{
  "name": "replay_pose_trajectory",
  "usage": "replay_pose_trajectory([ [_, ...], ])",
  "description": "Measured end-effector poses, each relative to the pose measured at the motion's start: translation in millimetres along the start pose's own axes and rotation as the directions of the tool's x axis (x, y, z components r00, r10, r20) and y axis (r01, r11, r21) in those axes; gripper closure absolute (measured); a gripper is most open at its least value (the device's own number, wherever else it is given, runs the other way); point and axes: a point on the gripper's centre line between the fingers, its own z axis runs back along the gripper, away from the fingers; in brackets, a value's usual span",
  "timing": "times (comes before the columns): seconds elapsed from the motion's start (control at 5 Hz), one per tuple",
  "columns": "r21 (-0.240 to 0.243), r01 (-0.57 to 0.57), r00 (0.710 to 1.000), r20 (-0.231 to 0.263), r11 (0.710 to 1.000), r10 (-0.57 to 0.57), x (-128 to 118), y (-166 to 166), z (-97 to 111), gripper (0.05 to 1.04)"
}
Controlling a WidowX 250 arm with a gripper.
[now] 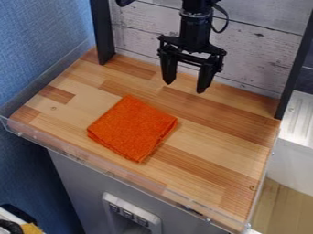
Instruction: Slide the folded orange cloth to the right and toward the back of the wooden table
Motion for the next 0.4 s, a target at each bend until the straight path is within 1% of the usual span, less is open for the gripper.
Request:
replay_pose_trajectory([
  [0.2, -0.002, 0.029, 0.999, -0.034, 1.0, -0.029, -12.3, -0.2, -14.7, 0.085],
  [0.4, -0.003, 0.031, 0.999, -0.012, 1.0, -0.031, -23.7, 9.5, -19.2, 0.085],
])
